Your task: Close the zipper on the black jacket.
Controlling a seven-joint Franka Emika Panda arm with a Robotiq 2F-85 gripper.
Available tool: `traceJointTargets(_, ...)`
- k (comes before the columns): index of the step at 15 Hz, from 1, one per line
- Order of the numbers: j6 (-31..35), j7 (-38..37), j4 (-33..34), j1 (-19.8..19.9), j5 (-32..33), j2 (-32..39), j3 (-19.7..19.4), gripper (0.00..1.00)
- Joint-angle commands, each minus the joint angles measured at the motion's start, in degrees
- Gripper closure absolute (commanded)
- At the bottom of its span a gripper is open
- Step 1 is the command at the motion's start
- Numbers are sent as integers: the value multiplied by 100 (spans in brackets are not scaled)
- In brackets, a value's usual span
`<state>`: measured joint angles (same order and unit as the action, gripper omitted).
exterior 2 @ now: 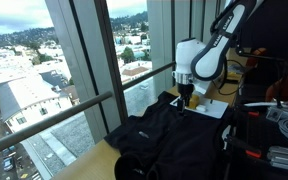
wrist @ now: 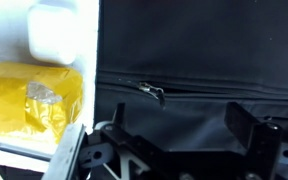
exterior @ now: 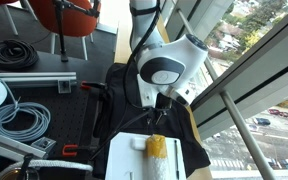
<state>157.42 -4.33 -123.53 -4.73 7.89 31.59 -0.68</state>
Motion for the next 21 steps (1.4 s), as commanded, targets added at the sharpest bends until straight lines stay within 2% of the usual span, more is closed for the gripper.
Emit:
traceJointTargets(1, -2, -22, 301, -113, -17, 297, -81, 0)
traceJointTargets(6, 19, -83, 256, -205, 20, 285, -145, 0)
traceJointTargets(11, 38, -379, 267, -496, 141, 342, -460, 0)
traceJointTargets(18, 7, -468, 288, -587, 122, 365, -590, 0)
traceJointTargets(19, 8, -473, 286, -589, 123, 365, -594, 17)
traceJointTargets(21, 14, -493, 278, -608, 132, 367, -605, 33)
